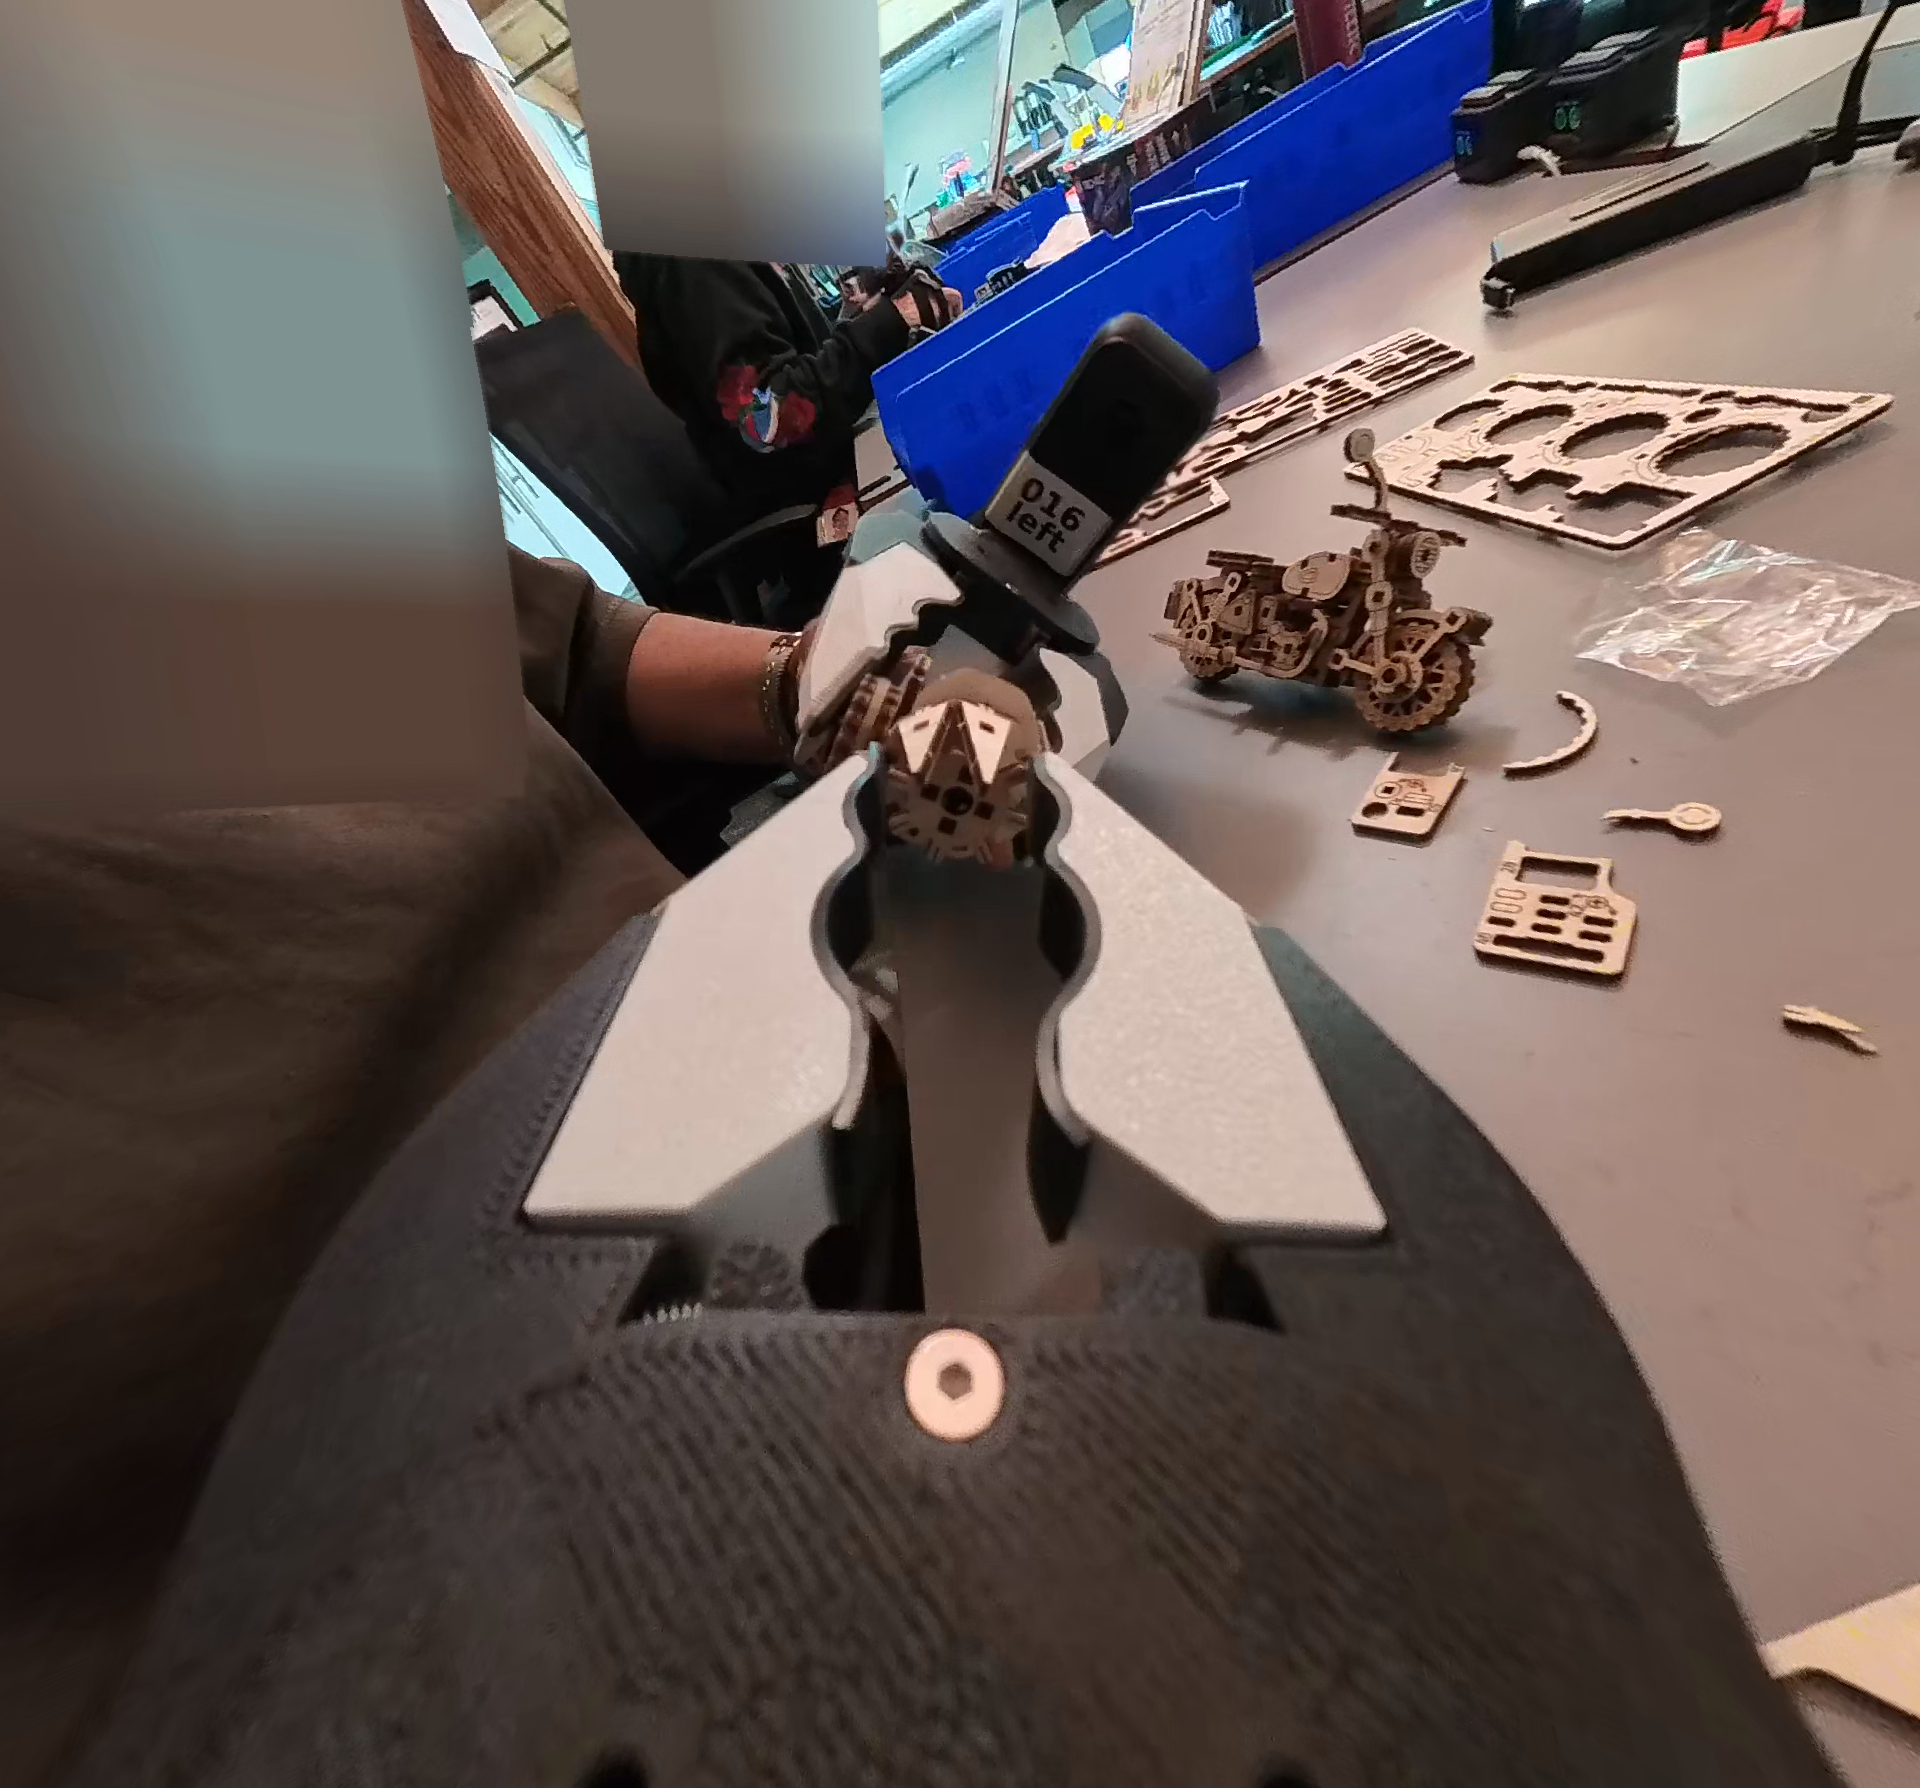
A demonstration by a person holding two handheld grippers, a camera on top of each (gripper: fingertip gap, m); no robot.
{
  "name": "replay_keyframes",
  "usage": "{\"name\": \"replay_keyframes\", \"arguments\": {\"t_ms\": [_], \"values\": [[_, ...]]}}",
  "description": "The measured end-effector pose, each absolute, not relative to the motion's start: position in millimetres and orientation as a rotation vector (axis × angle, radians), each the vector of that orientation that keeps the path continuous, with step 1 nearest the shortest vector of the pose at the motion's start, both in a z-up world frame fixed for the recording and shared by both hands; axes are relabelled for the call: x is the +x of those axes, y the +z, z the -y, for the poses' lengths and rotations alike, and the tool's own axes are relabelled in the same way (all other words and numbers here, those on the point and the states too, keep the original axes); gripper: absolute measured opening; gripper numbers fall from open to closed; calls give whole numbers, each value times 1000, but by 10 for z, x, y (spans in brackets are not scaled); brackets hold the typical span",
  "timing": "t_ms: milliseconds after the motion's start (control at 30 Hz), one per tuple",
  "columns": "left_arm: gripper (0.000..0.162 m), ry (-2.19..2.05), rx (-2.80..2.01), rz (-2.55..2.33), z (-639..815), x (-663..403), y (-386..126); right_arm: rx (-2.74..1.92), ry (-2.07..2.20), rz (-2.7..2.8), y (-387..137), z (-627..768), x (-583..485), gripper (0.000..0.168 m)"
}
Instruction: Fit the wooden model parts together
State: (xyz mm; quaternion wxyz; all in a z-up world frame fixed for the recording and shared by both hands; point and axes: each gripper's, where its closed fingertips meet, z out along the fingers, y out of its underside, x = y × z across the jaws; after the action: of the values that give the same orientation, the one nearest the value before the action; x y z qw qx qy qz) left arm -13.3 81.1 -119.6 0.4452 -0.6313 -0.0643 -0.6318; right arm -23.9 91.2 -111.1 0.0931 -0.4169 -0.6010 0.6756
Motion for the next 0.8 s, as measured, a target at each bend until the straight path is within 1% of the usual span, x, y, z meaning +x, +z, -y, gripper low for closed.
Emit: {"name": "replay_keyframes", "arguments": {"t_ms": [367,433,533,667,800], "values": [[48,-1571,-1569,171,-805,-138,-1207,-1217,2036,1758,-1062,-936,-223,25],[48,-1575,-1569,184,-808,-154,-1219,-1212,2078,1725,-1017,-964,-220,35],[47,-1608,-1548,202,-809,-161,-1201,-1204,2003,1774,-1088,-958,-229,38],[48,-1681,-1524,230,-800,-132,-1184,-1127,1883,1848,-1133,-886,-216,38],[48,-1753,-1515,268,-797,-98,-1205,-1055,1731,1914,-1198,-841,-213,32]]}}
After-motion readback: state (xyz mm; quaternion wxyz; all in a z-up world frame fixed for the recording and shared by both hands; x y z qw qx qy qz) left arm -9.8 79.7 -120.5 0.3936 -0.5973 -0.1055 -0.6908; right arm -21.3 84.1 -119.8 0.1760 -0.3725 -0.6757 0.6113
